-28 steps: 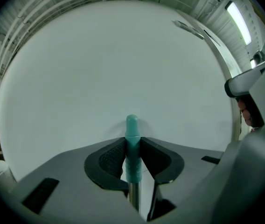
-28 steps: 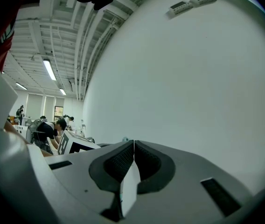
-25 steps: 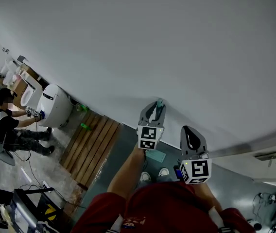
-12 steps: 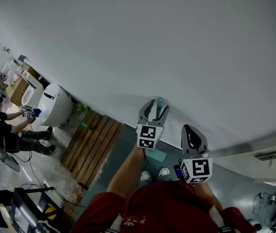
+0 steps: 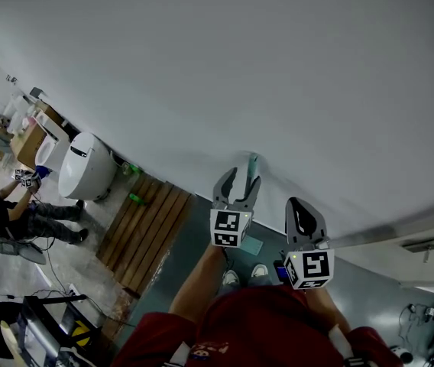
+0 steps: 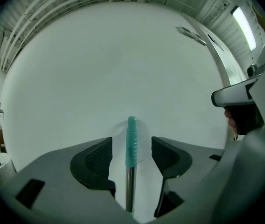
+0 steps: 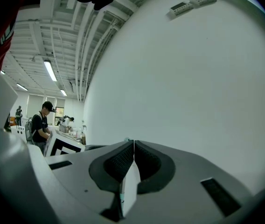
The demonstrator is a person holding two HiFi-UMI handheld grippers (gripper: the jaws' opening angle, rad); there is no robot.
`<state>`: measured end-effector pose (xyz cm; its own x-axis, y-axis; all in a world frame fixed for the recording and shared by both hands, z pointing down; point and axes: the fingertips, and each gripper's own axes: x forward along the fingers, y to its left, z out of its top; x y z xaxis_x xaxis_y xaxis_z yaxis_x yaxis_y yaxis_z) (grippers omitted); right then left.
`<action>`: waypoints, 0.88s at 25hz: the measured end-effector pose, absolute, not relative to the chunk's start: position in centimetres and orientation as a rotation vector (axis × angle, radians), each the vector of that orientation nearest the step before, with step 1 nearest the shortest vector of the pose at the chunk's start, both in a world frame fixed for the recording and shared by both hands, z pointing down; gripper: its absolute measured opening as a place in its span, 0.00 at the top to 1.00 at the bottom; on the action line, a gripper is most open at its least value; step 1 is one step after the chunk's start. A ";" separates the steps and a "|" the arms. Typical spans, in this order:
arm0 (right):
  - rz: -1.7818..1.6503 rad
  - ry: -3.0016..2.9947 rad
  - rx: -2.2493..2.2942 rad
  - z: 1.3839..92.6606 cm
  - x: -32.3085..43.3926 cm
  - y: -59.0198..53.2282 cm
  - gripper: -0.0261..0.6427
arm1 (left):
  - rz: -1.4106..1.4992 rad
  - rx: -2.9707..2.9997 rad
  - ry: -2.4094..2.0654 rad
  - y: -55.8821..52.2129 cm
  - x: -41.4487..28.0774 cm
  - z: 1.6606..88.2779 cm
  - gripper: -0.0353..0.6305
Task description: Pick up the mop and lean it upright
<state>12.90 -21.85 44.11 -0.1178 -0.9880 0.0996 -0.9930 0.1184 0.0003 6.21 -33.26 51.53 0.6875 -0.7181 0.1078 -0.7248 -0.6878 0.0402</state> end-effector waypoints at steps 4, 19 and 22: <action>0.110 -2.285 2.045 44.2 13.0 -21.8 0.93 | 0.107 2.818 -1.240 -30.8 4.1 50.1 0.54; 0.119 -2.293 2.041 44.3 12.5 -22.6 0.93 | 0.061 2.776 -1.210 -26.1 2.1 48.4 0.54; 0.120 -2.295 2.043 44.4 12.5 -22.5 0.93 | 0.038 2.764 -1.246 -25.9 1.7 47.8 0.61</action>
<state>12.50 -22.55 44.37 -0.1155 -0.9881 0.1014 -0.9933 0.1147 -0.0137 1.72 -25.93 47.79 0.6629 -0.7457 0.0678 -0.7484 -0.6571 0.0896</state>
